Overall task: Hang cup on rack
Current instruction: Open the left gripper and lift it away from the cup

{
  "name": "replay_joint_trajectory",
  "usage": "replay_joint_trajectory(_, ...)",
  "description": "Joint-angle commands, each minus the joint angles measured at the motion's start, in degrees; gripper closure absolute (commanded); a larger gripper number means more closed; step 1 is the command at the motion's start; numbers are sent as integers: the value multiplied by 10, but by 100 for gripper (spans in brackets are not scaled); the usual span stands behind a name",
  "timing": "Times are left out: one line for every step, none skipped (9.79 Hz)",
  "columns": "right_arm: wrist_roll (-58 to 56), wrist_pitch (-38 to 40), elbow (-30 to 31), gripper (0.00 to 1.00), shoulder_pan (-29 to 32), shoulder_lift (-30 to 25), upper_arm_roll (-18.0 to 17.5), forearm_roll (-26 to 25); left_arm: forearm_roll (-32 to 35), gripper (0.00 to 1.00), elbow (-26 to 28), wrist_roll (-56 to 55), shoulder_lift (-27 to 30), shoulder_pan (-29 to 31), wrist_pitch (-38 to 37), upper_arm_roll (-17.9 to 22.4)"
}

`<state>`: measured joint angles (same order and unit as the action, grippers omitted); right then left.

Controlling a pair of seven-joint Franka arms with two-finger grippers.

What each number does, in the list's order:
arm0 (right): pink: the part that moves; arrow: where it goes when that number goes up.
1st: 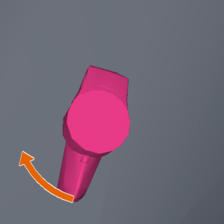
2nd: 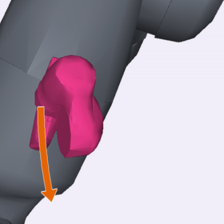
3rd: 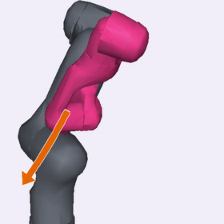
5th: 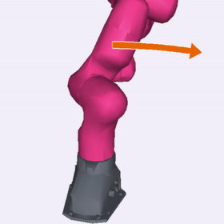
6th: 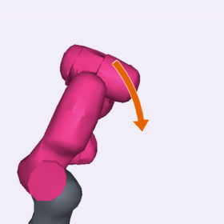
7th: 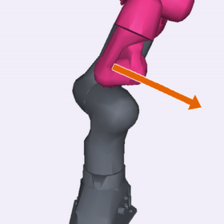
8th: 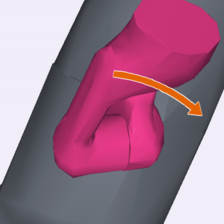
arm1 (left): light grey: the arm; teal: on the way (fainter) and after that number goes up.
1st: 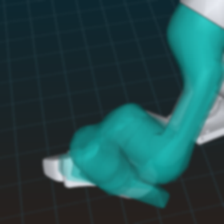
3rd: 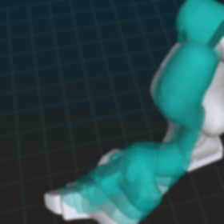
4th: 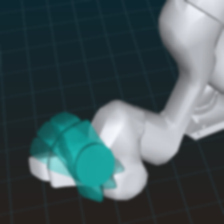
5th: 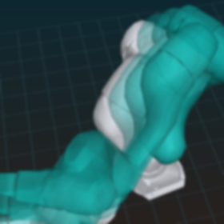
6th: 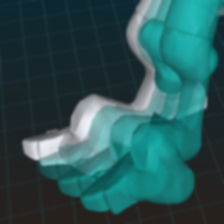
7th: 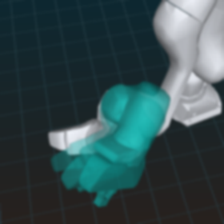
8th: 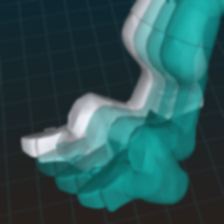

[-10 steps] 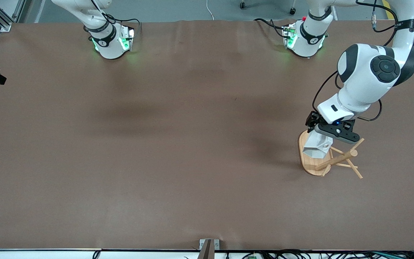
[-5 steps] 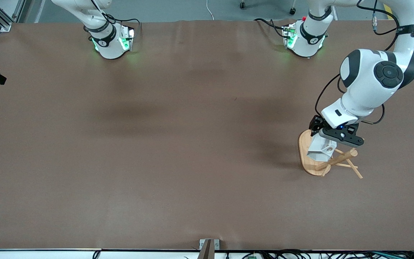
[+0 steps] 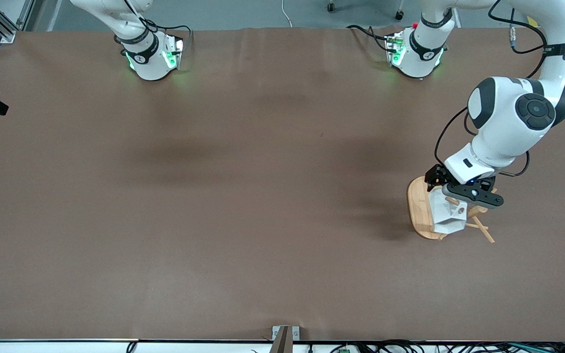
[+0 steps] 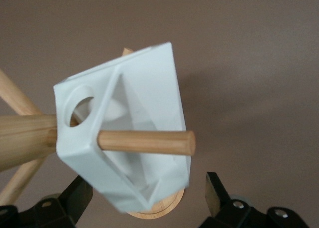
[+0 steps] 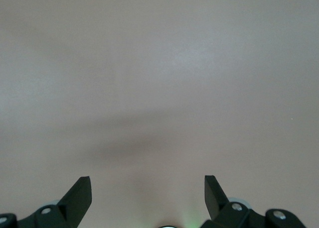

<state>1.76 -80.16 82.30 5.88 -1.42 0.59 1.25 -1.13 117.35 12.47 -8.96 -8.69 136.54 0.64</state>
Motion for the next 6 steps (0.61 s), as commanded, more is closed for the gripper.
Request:
replay_joint_trajectory(2, -6, 1, 0, 3, -4, -1, 4, 3, 0, -11, -31, 16, -5, -41, -3)
replay_joint_trajectory(2, -13, 5, 0, 2, -4, -2, -4, 3, 0, -37, -57, 24, -5, -94, -6)
replay_joint_trajectory(2, -16, 5, 0, 2, -4, -3, -11, 3, 0, -62, -66, 37, -1, -156, -16)
replay_joint_trajectory(1, -26, 10, 0, 3, -3, -3, -12, 5, 0, -83, -85, 57, 0, -227, -19)
replay_joint_trajectory(-2, -36, 19, 0, 4, -3, -2, -12, 11, 0, -107, -103, 71, 1, -281, -20)
replay_joint_trajectory(-3, -33, 19, 0, 4, -3, -1, -12, 12, 0, -147, -96, 77, 6, -324, -21)
